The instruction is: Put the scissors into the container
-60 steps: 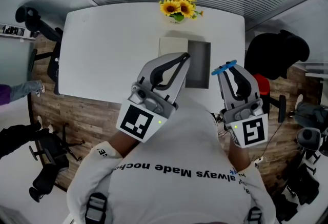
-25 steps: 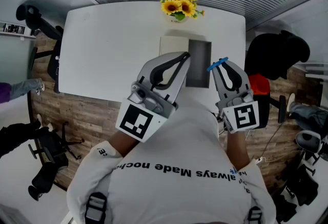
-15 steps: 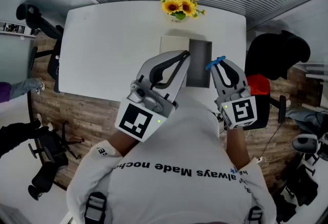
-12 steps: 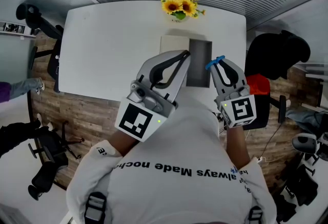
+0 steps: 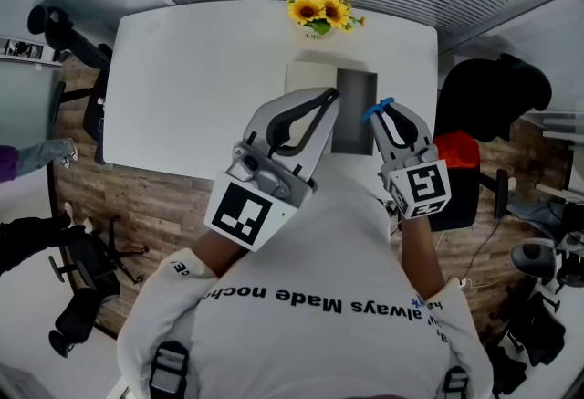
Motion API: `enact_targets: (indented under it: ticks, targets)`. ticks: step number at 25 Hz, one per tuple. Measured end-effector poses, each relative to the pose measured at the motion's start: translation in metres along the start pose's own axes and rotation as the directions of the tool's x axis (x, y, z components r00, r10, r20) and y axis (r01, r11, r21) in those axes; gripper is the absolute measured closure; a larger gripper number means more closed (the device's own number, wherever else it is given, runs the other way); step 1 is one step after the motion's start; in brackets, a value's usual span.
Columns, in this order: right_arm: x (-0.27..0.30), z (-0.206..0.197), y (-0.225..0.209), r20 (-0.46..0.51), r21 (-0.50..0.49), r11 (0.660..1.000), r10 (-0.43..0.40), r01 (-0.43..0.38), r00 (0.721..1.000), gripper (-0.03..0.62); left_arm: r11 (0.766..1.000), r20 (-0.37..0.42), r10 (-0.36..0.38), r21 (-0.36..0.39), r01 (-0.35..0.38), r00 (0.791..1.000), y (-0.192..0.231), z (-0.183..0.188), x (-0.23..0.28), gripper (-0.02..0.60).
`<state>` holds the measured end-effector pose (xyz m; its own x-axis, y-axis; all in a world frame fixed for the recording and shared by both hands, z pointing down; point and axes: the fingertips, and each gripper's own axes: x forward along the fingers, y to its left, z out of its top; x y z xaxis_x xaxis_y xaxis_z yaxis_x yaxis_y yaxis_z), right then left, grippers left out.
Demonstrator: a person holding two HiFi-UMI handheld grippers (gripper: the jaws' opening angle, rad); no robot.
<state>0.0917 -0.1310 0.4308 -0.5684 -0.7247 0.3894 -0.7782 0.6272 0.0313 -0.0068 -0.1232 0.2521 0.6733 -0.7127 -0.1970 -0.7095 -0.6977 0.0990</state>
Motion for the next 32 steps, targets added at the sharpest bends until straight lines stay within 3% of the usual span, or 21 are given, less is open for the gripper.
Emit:
enact_targets:
  ticks: [32]
  targets:
    - [0.045,-0.074,-0.004,-0.145,0.073,0.997,0.021,-0.011,0.989,0.511,1.0,-0.008,0.012,-0.005,-0.012,1.0,0.004,-0.004,-0.003,0.561]
